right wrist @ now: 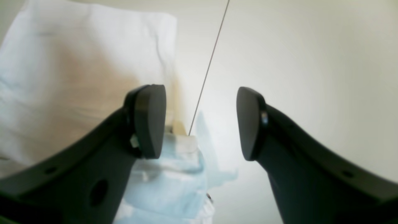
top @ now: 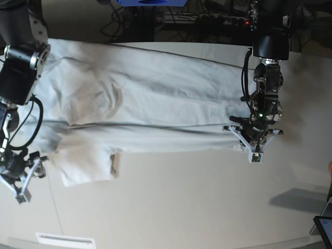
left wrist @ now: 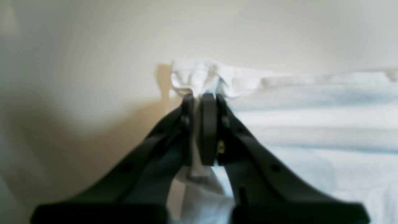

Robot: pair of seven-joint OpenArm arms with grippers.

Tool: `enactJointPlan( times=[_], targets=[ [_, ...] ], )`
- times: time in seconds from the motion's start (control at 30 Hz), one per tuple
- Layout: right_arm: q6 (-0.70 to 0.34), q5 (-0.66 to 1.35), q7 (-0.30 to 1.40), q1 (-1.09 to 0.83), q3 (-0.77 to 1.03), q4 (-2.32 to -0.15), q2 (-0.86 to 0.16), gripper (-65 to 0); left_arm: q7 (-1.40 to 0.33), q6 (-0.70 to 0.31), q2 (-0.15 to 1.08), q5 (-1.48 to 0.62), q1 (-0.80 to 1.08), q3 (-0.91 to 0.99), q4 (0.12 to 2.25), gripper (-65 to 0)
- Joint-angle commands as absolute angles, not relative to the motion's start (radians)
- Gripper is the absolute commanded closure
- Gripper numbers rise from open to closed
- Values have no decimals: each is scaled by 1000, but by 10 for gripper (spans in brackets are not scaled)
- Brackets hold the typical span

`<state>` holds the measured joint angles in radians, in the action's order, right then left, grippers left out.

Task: Fold the T-shirt properly

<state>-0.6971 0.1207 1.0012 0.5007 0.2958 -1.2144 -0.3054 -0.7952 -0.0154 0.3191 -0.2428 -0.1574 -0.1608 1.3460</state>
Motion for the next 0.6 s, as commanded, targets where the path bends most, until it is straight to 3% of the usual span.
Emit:
enactJointPlan(
  times=[0.0,0.3,0.57],
  targets=[
    [-698,139,955,550,285,-1181,-317,-350,-855,-8,328,-229,-153,-157,1343,0],
    [-698,137,751,737,202,-719,-320,-351,-854,-8,326,-229,-151,-162,1343,0],
    [-698,136,576,845,200,-456,-320,-351,-854,-8,326,-229,-150,-157,1343,0]
  ],
)
